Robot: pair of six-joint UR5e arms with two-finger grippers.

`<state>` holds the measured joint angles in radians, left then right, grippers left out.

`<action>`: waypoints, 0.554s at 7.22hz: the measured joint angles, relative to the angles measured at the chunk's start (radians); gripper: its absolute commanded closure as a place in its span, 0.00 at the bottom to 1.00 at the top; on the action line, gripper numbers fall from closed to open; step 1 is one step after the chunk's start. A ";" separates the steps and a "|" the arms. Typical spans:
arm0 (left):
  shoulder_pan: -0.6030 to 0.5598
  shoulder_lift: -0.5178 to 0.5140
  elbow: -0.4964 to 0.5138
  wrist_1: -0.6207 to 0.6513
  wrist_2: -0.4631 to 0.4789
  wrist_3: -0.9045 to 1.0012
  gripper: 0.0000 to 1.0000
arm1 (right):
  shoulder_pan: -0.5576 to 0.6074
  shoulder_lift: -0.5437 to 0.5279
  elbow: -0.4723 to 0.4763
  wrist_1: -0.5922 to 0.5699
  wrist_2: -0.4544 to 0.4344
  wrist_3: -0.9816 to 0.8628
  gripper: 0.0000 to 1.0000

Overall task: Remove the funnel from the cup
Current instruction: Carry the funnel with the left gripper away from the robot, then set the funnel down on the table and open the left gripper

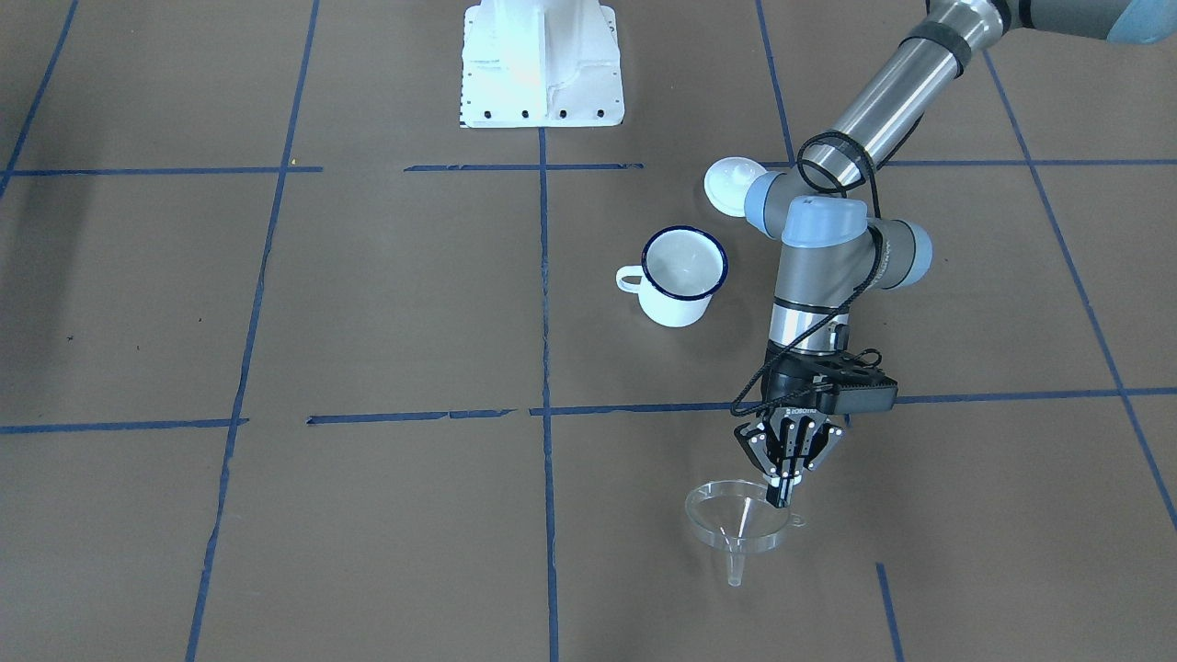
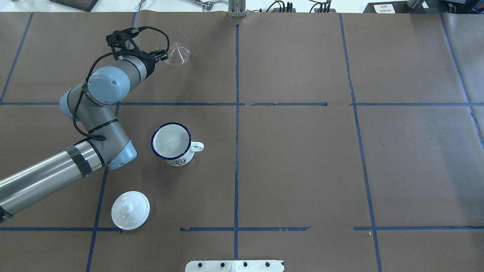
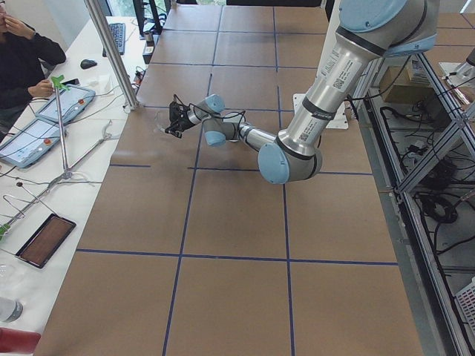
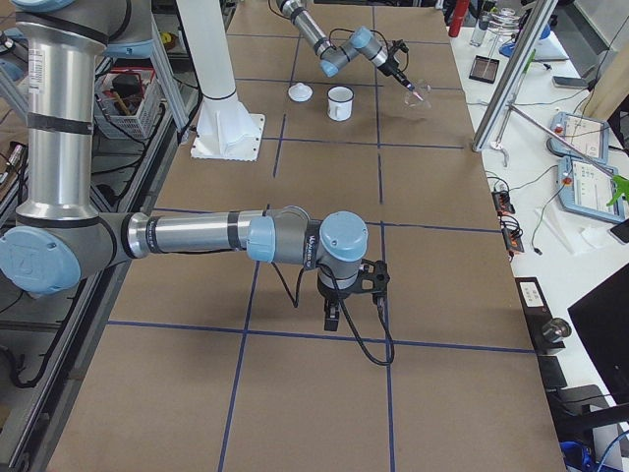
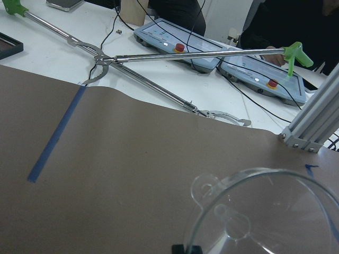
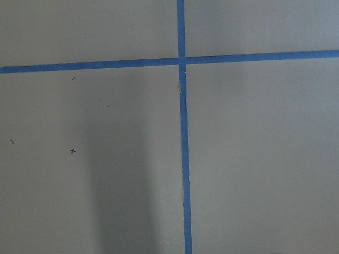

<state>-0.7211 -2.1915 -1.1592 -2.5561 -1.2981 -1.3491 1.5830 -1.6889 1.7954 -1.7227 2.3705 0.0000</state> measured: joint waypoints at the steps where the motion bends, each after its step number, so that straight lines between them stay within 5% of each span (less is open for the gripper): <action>1: -0.001 -0.005 0.022 -0.023 0.003 -0.004 0.57 | 0.000 0.000 0.000 0.000 0.000 0.000 0.00; 2: -0.001 -0.007 0.032 -0.033 0.003 -0.004 0.41 | 0.000 0.000 0.000 0.000 0.000 0.000 0.00; 4: -0.001 -0.007 0.037 -0.037 0.001 -0.004 0.25 | 0.000 0.000 0.001 0.000 -0.001 0.000 0.00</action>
<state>-0.7224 -2.1989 -1.1221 -2.5934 -1.2968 -1.3528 1.5831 -1.6889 1.7962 -1.7227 2.3700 0.0000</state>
